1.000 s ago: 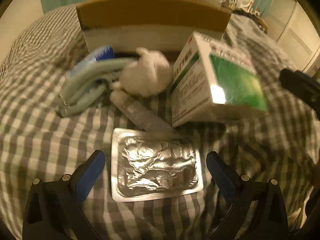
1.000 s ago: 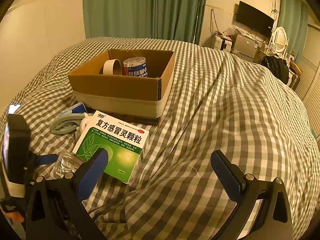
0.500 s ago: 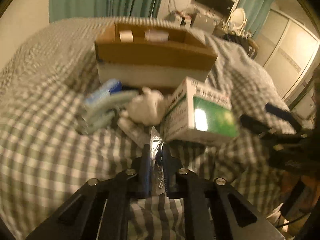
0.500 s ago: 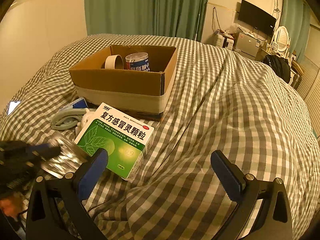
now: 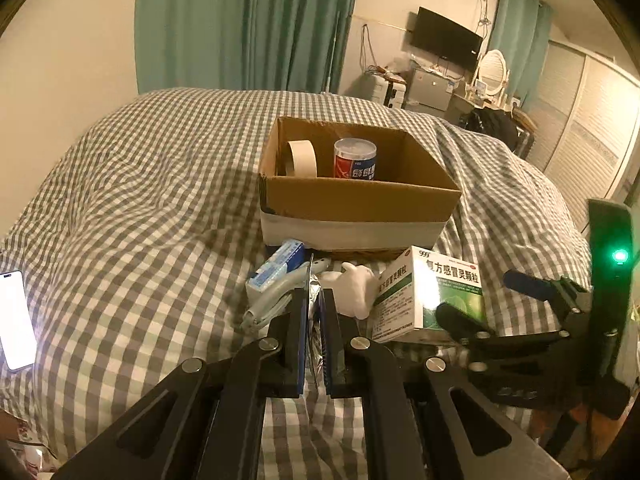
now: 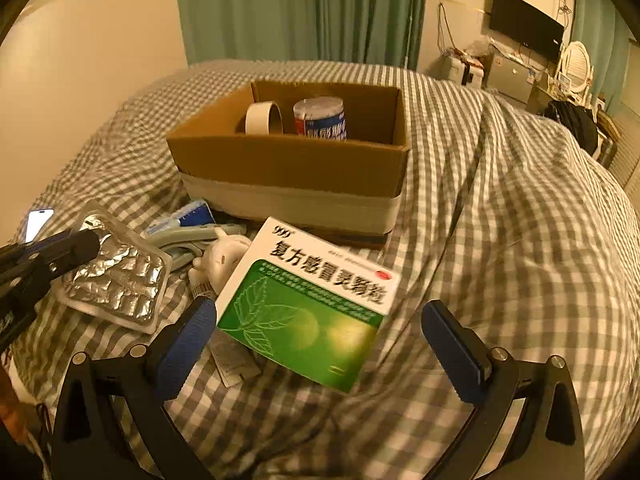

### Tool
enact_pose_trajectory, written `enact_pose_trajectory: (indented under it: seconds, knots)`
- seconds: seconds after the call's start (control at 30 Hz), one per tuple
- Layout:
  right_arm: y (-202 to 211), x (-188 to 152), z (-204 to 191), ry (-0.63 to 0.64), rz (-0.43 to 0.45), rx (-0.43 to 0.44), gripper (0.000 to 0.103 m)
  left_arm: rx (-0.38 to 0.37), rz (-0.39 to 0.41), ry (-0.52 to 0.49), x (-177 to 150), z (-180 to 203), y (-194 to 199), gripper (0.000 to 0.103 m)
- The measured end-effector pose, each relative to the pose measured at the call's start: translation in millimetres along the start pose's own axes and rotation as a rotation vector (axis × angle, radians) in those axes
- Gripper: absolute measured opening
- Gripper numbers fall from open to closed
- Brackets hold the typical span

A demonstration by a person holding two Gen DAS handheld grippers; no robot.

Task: Organize objects
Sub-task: 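Grasp the foil blister pack with left tool while right tool grasps the green medicine box, then place the medicine box in the box with right tool while left tool drops the blister pack in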

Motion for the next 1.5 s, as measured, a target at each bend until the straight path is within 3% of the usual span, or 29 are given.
enact_pose_trajectory:
  seconds: [0.2, 0.33, 0.77, 0.97, 1.1, 1.23, 1.37, 1.5]
  knots:
    - [-16, -8, -9, -0.003, -0.05, -0.004, 0.103, 0.009, -0.006, -0.008, -7, -4, -3, 0.006]
    - [-21, -9, -2, -0.003, -0.056, -0.053, 0.103, 0.005, -0.013, -0.002, -10, -5, -3, 0.006]
    - [-34, -11, 1, 0.017, -0.075, -0.049, 0.103, -0.003, -0.004, -0.003, -9, 0, 4, 0.006]
    - [-44, -10, 6, -0.015, -0.09, -0.022, 0.103, -0.006, -0.008, -0.007, -10, 2, 3, 0.006]
    - [-65, -19, 10, -0.094, -0.162, 0.05, 0.103, -0.008, -0.015, -0.006, -11, 2, 0, 0.006]
    - [-60, -13, 9, -0.096, -0.126, 0.07, 0.101, 0.0, -0.022, -0.008, -11, -1, -3, 0.006]
    - [-12, 21, 1, 0.013, 0.016, 0.069, 0.101, 0.005, 0.006, -0.007, 5, -5, 3, 0.006]
    - [42, 70, 9, 0.013, 0.176, 0.11, 0.101, -0.006, 0.103, -0.003, 48, -5, 23, 0.006]
Point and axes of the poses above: each gripper's, at about its wrist camera, not at the fingertips, and y roughly against the way its jaws point, z to its right, x to its top, the point moved 9 cm from there along -y, roughly the way its jaws point, and after that the axes turned 8 degrees about x, right-handed, at the moved point
